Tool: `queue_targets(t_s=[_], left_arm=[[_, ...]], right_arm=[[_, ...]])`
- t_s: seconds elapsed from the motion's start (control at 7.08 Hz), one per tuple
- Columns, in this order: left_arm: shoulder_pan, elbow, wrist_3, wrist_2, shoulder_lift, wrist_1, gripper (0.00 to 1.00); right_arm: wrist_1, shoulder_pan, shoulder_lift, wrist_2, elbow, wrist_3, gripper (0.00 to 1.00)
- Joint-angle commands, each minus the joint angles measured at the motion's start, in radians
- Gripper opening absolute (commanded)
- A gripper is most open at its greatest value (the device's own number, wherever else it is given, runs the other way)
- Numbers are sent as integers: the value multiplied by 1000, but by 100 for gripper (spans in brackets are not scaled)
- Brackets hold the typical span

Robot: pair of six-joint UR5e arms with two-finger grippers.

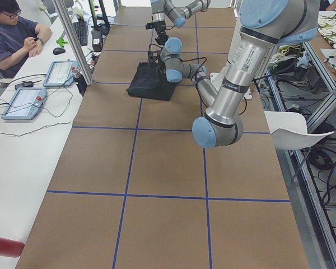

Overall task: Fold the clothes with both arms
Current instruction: 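Lift the near edge with both grippers and fold it toward the far edge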

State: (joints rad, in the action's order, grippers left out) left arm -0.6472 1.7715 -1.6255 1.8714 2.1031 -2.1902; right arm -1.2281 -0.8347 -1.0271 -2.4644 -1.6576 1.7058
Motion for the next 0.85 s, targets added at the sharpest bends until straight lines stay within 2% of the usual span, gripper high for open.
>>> queue_targets(t_s=[0.0, 0.28, 0.57, 0.71], left_arm=[[-55, -148, -4, 0, 86, -6, 0], [-72, -220, -4, -1, 101, -14, 0], [-74, -341, -7, -5, 115, -127, 0], [-78, -390, -13, -6, 156, -131, 0]], right_arm=[[1, -27, 88, 4, 166, -70, 0], [1, -32, 113, 53, 267, -104, 0], [1, -35, 113, 74, 306, -118, 0], [2, -37, 113, 85, 318, -118, 0]])
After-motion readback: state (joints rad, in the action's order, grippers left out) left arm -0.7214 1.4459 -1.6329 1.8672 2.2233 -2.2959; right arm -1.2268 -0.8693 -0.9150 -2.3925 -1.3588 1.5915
